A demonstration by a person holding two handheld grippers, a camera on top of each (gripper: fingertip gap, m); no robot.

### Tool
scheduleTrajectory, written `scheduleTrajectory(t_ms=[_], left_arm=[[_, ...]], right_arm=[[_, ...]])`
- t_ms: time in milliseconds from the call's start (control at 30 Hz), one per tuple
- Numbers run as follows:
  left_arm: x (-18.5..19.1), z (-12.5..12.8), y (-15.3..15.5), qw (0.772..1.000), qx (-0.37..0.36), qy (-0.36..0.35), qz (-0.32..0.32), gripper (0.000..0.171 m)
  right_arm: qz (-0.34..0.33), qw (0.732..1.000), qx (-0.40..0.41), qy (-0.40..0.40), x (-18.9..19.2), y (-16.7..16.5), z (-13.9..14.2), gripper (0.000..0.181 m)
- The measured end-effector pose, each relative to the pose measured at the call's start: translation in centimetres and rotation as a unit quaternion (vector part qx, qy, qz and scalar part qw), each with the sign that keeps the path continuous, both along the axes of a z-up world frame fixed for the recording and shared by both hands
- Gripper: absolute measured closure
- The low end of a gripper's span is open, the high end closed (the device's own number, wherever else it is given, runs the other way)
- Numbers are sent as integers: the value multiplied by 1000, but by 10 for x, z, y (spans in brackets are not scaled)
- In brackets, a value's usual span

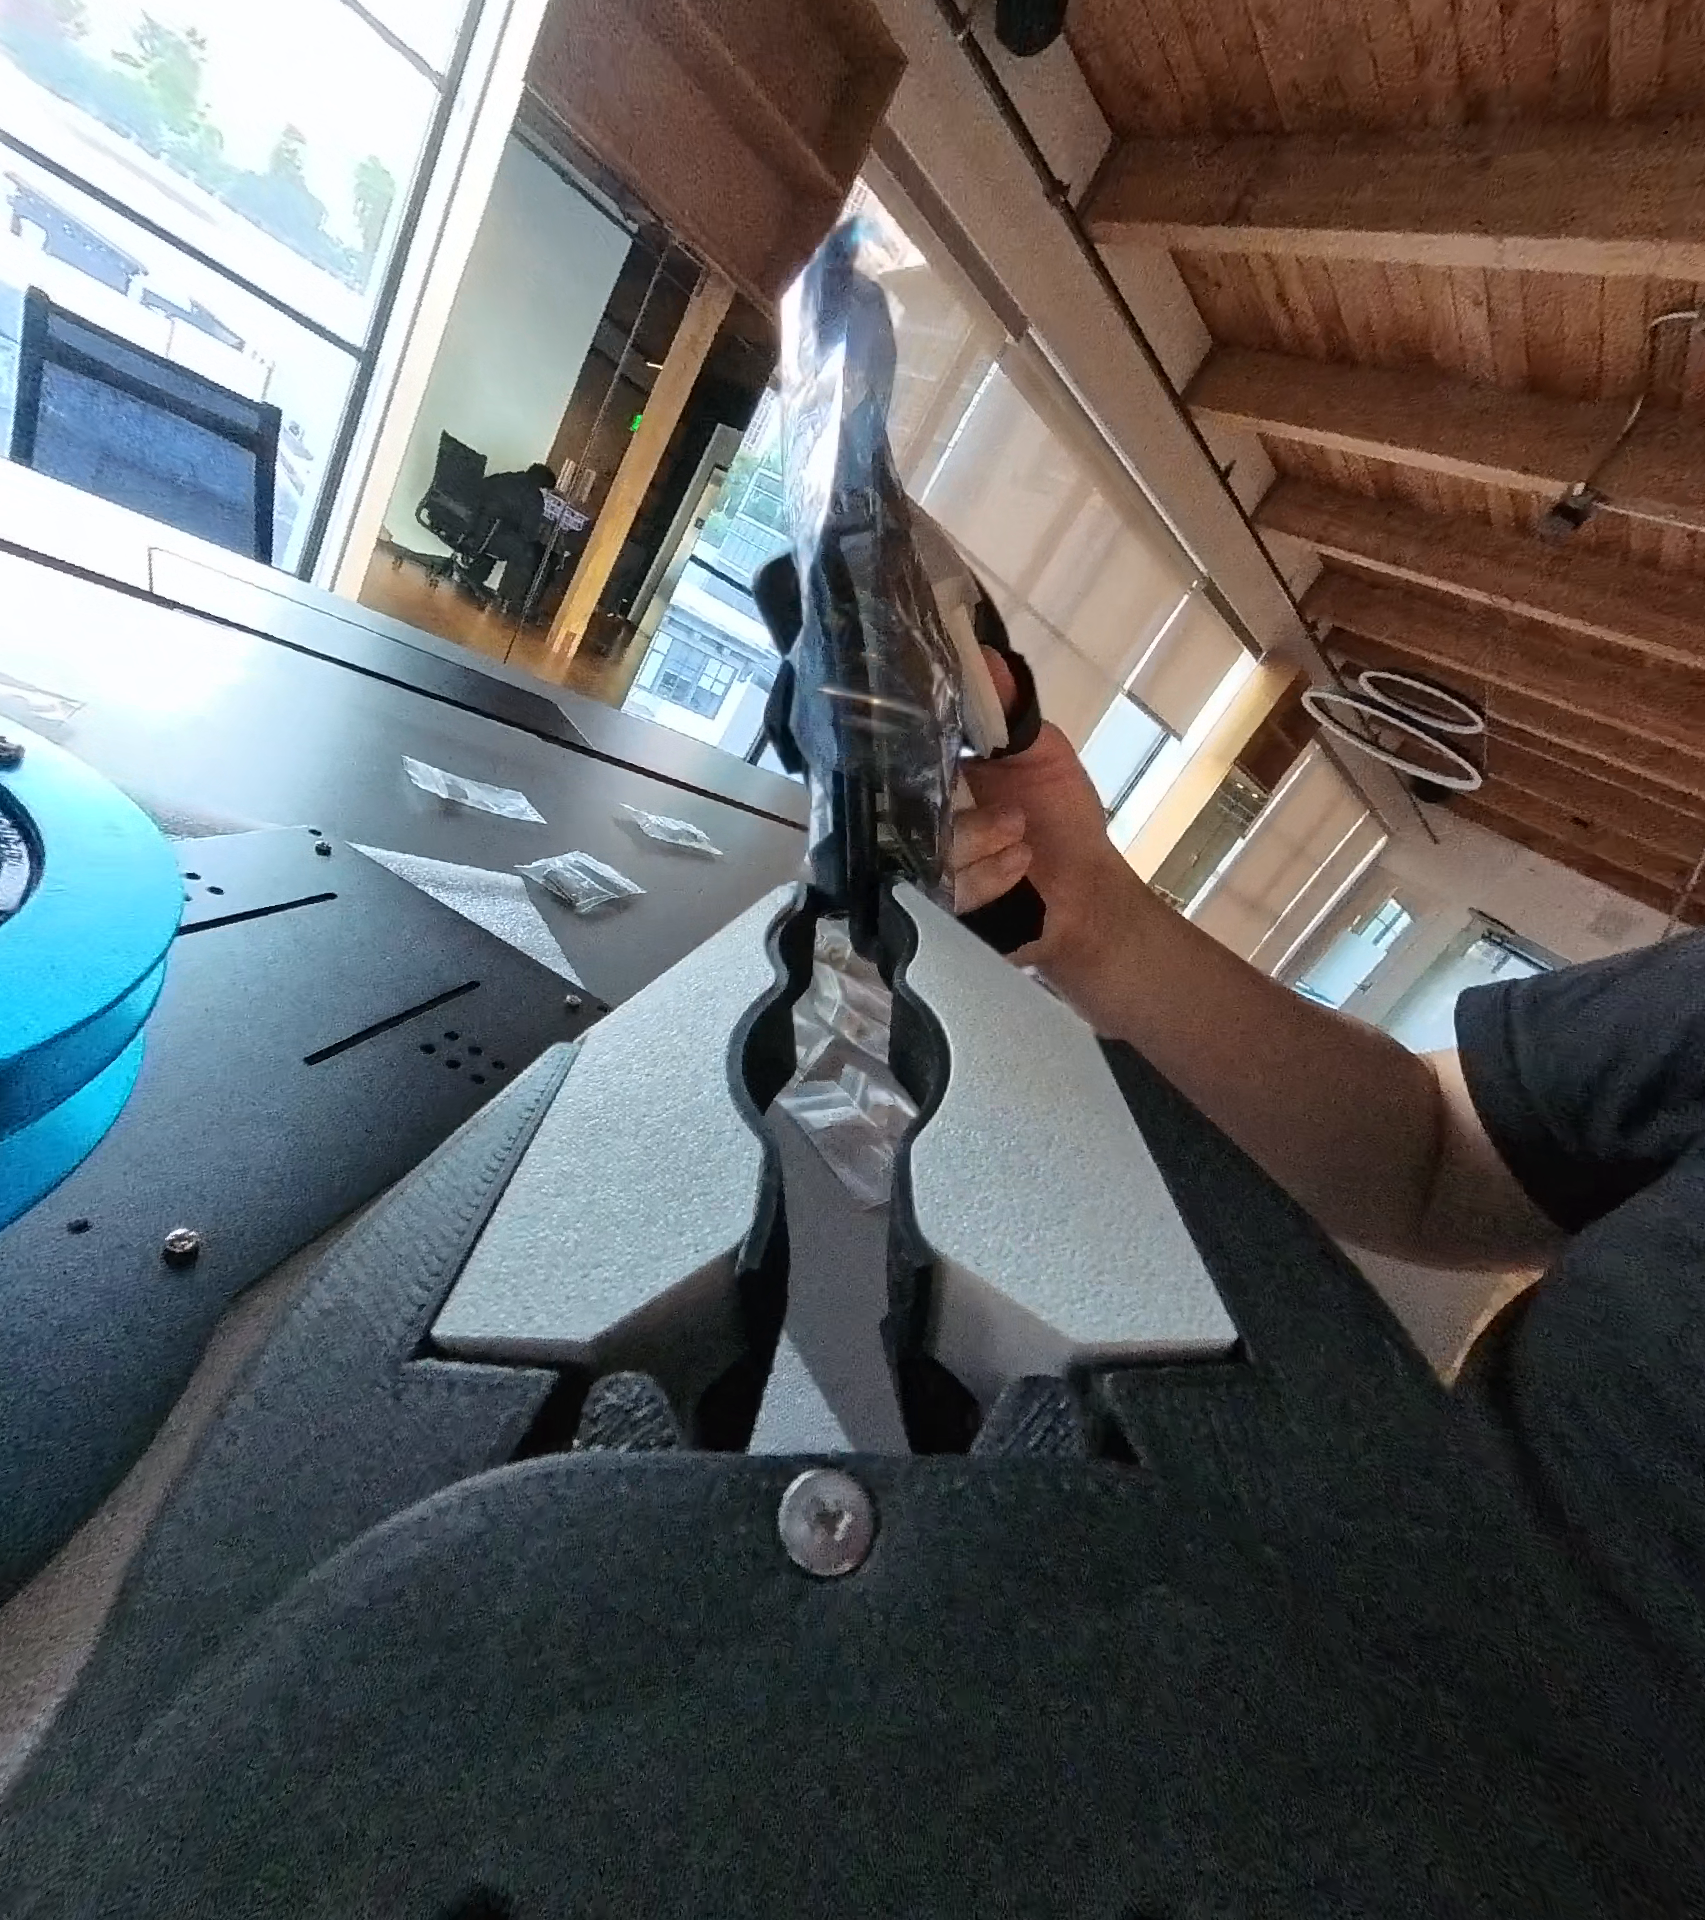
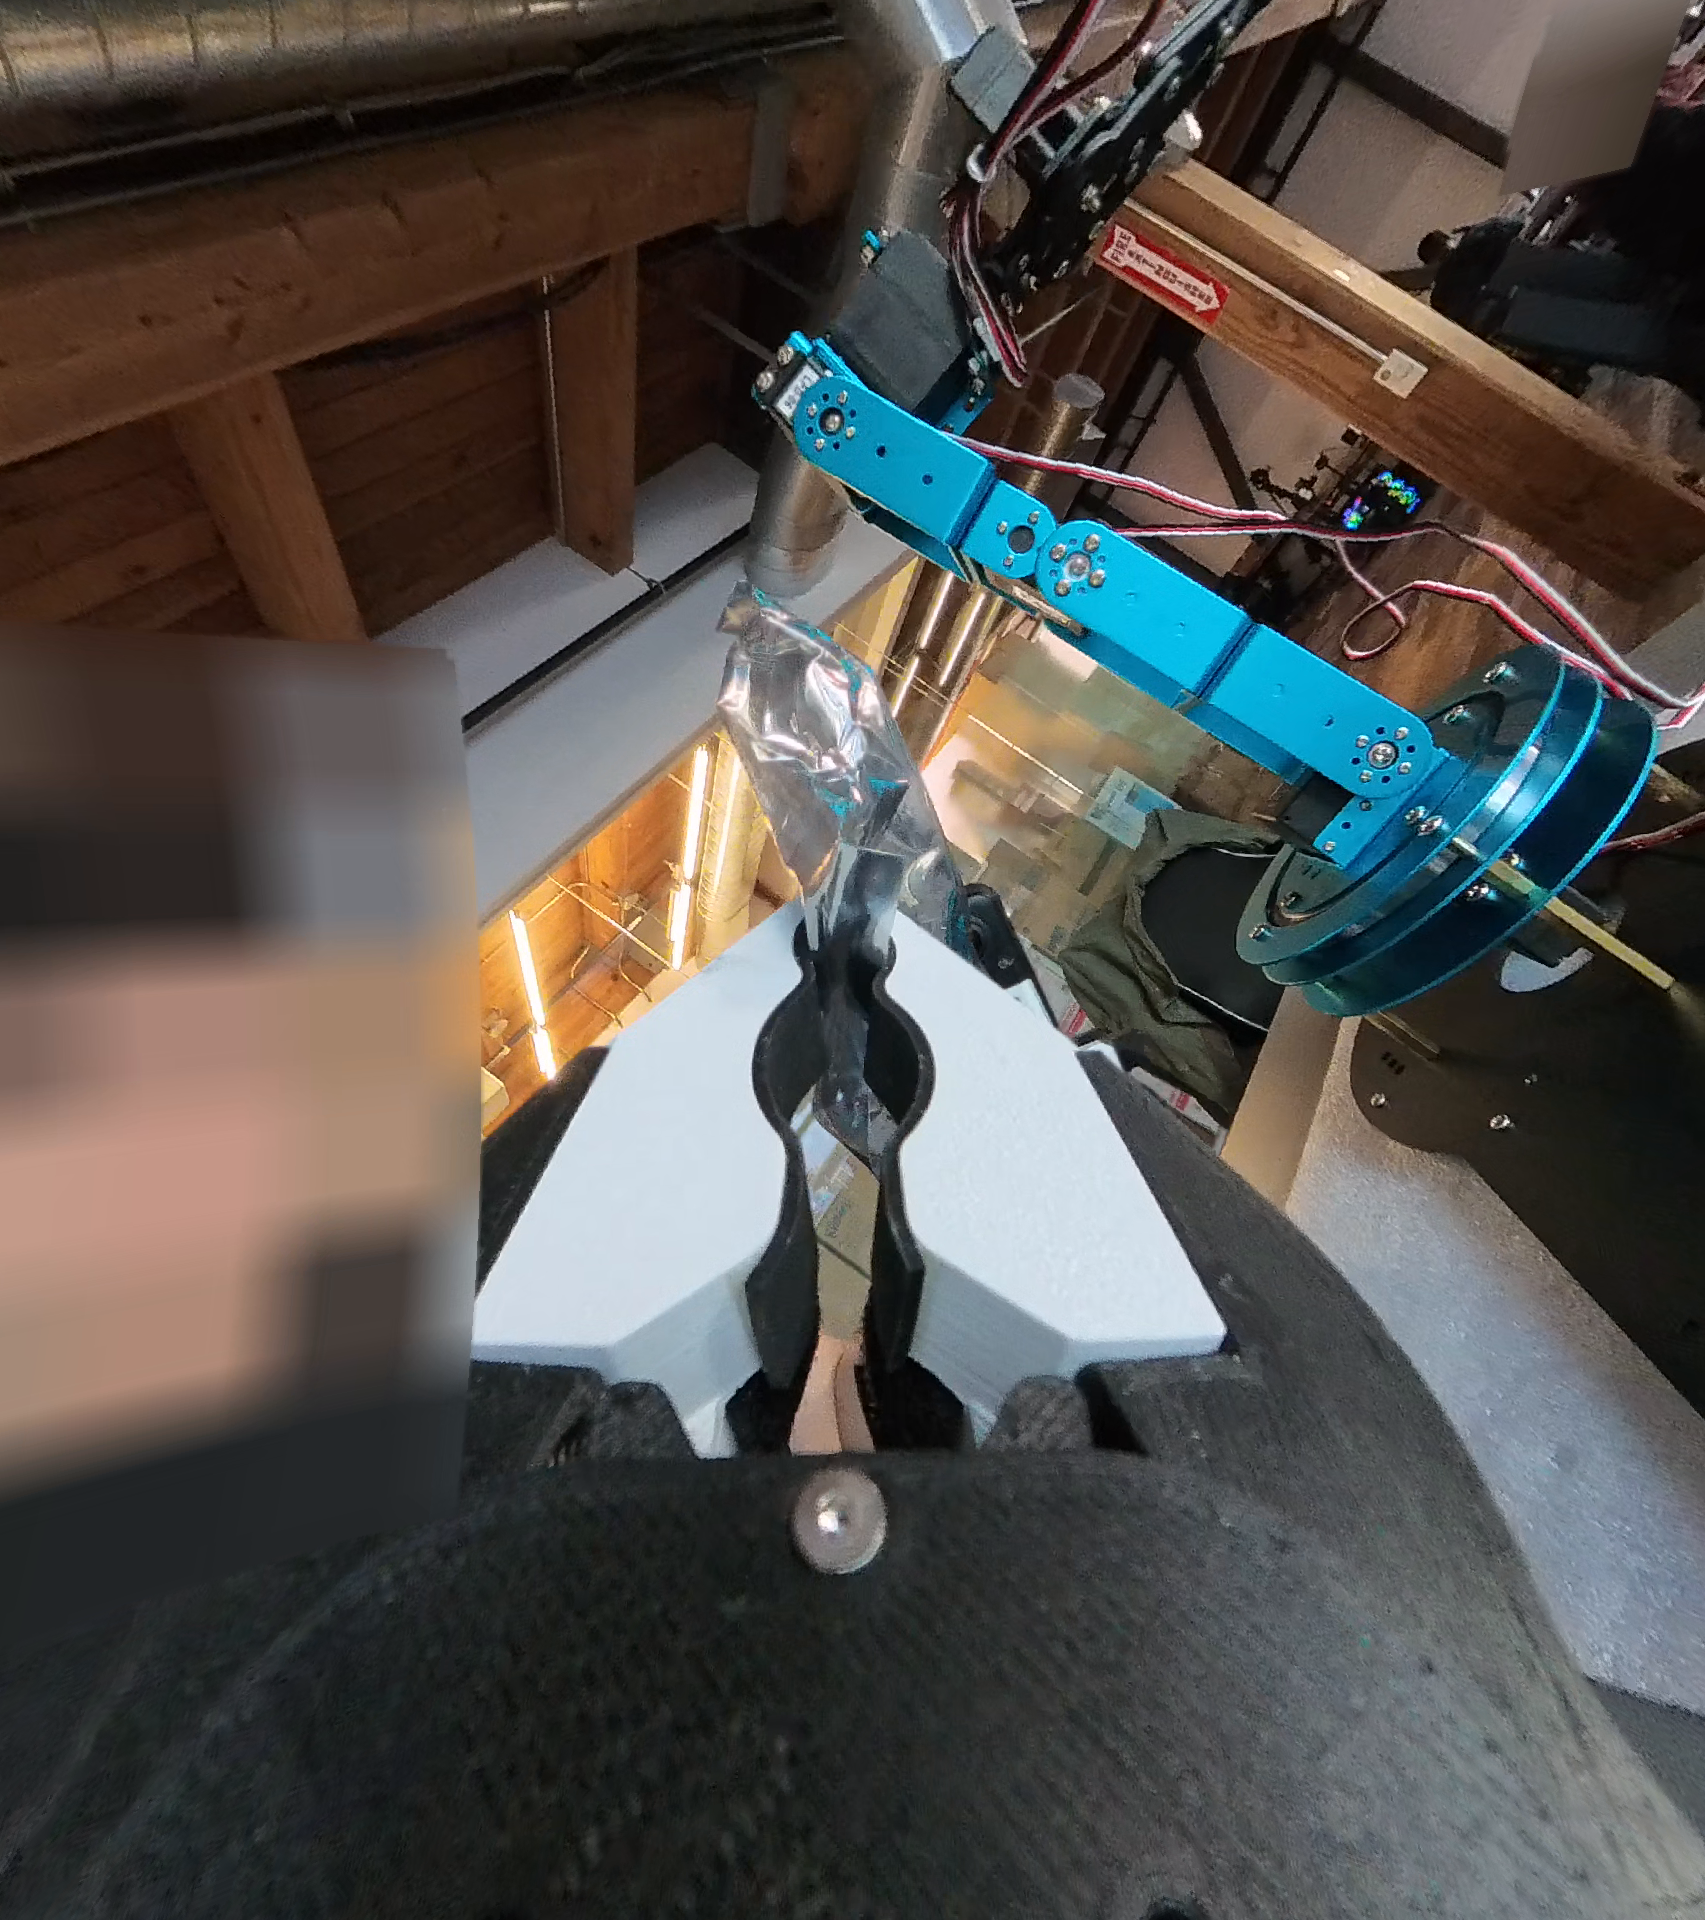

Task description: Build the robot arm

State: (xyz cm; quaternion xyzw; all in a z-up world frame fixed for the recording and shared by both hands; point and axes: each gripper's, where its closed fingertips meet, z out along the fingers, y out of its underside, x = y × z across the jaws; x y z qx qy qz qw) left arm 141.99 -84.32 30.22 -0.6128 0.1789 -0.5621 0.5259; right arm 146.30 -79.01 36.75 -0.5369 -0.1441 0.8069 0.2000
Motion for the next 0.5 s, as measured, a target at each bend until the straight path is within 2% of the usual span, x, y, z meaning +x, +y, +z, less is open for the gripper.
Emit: scheduleTrajectory(t_ms=[100, 333, 433, 500], left_arm=[[-2, -2, 1, 1000, -9, 5, 3, 162], [-8, -14, -3, 999, -17, 51, 6, 162], [-14, -13, -3, 999, -25, 38, 7, 162], [-18, -11, -1, 999, -28, 26, 7, 162]], right_arm=[[-2, 1000, -5, -10, -1, 2, -4, 181], [5, 995, 21, -96, -2, -1, -23, 181], [-2, 990, 39, -135, -3, 0, -30, 181], [6, 990, 37, -134, -5, -2, -29, 181]])
